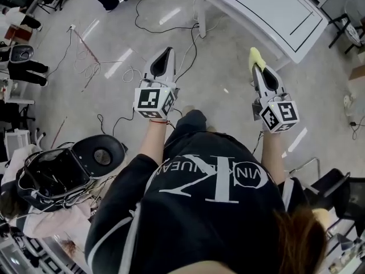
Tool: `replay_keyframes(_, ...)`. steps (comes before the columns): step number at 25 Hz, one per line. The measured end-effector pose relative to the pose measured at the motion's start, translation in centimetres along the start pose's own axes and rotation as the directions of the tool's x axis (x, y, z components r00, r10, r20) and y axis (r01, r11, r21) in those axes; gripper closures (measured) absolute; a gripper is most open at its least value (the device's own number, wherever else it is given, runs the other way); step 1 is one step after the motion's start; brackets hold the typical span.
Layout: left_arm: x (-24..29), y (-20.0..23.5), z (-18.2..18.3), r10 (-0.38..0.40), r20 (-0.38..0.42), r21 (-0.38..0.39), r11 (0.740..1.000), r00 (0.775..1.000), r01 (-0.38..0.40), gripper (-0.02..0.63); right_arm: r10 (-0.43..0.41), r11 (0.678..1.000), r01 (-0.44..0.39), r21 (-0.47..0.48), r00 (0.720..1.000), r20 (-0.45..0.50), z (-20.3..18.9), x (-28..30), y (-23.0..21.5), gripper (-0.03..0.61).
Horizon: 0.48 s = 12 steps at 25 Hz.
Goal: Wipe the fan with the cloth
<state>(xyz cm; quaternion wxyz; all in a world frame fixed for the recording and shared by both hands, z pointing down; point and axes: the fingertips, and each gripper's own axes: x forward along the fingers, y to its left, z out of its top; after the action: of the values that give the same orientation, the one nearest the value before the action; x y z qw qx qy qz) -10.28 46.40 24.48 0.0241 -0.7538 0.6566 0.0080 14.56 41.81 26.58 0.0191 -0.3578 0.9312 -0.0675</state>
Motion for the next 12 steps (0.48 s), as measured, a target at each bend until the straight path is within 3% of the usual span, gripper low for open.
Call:
replay_keyframes(7,-0.9,1.0,-2.3,0.019,-0.04,-0.019,1.0,0.999,-0.02,0.604,-0.019,1.0,0.019,0.022,1.0,0.0,-1.6,-0.4,-0.1,0.538)
replay_keyframes(12,5.1,2.3,-3.8,-0.039,-0.074,-0.048,0.998,0.997,0.035,0.604,-0.063,0.997,0.065,0.043,0.997,-0.047,-2.6,2.5,-2.9,0.538)
